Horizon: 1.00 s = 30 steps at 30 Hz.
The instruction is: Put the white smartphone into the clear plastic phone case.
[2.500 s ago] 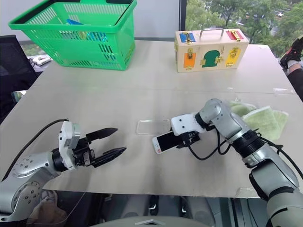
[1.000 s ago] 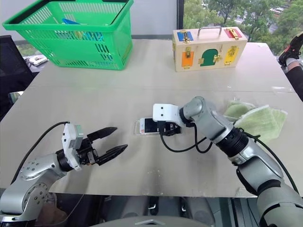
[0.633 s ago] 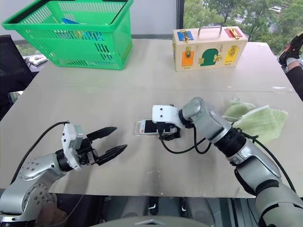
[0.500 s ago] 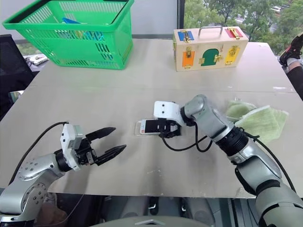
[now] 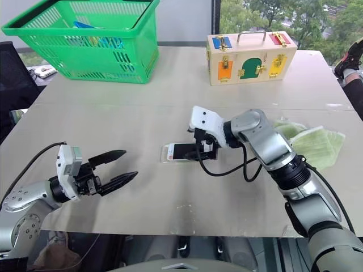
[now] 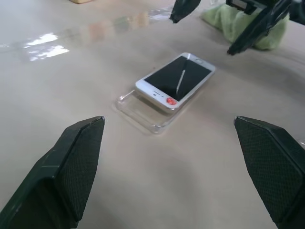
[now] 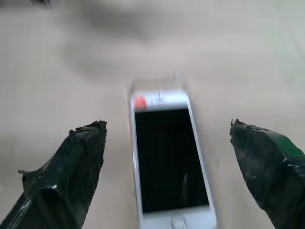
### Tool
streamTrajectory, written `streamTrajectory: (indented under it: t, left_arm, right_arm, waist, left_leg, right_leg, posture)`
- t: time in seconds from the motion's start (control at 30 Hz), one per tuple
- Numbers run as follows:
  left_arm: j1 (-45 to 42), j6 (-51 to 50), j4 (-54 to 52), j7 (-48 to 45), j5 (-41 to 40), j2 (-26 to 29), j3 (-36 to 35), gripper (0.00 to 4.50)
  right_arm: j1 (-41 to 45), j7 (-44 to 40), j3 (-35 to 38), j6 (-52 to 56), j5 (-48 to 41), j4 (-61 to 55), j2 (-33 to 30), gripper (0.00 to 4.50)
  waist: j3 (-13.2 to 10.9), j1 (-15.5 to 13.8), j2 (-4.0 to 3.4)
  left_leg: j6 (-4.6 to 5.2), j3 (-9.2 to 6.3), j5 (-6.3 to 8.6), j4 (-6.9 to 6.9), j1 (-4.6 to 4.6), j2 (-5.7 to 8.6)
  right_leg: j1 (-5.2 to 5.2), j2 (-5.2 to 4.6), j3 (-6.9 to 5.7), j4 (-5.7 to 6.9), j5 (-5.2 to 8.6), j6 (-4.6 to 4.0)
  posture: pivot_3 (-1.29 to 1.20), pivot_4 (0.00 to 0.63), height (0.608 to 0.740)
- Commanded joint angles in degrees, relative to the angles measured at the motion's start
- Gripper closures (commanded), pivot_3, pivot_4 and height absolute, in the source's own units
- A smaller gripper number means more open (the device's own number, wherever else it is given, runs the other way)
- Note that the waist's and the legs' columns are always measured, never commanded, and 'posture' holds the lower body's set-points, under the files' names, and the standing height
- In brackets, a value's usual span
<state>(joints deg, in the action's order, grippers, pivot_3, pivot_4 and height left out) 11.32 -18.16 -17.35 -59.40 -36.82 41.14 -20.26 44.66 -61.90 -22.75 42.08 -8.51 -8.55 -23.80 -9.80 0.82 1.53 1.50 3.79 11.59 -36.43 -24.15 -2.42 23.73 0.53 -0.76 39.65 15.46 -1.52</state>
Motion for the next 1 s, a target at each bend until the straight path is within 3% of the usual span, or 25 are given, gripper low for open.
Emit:
streamTrajectory:
  t: [0.03,0.27,0.67,1.0]
  left_arm:
    - [-0.31,1.83,-0.99,0.68,0.83,-0.20,-0.89,0.00]
    - [1.24,2.13,-2.27,1.20,1.22,-0.90,-0.48,0.00]
    - [-0.42,1.46,-1.87,0.92,1.74,-0.33,1.24,0.00]
    - [-0.68,2.10,-2.26,1.63,2.06,-0.95,1.95,0.00]
  right_arm:
    - [-0.09,1.98,2.72,-0.34,-2.59,-0.74,1.90,0.92]
    - [-3.30,5.07,-1.57,-5.04,0.07,5.53,5.24,4.30]
    - [-0.36,5.58,-10.39,-13.43,9.60,21.42,8.28,4.42]
    - [-1.36,1.25,-11.16,-6.56,8.43,27.19,10.25,4.42]
  waist:
    - [0.00,-0.01,0.00]
    - [0.00,0.00,0.01]
    - [0.02,0.07,0.03]
    - [0.26,0.08,0.16]
  left_leg:
    - [0.00,0.00,0.00,0.00,0.00,0.00]
    - [0.00,0.00,0.00,0.00,-0.03,0.01]
    - [0.00,0.02,0.00,0.00,0.02,0.01]
    - [-0.01,0.16,0.00,0.05,0.31,-0.04]
  right_leg:
    - [0.00,0.00,0.00,0.00,0.00,0.00]
    - [0.00,-0.01,0.00,-0.03,0.00,0.00]
    - [-0.01,-0.01,-0.01,0.00,0.00,0.01]
    - [-0.13,-0.09,0.00,0.08,0.00,-0.02]
  posture:
    - [0.00,0.150,0.740]
    - [0.00,0.150,0.740]
    - [0.00,0.150,0.740]
    - [0.00,0.150,0.740]
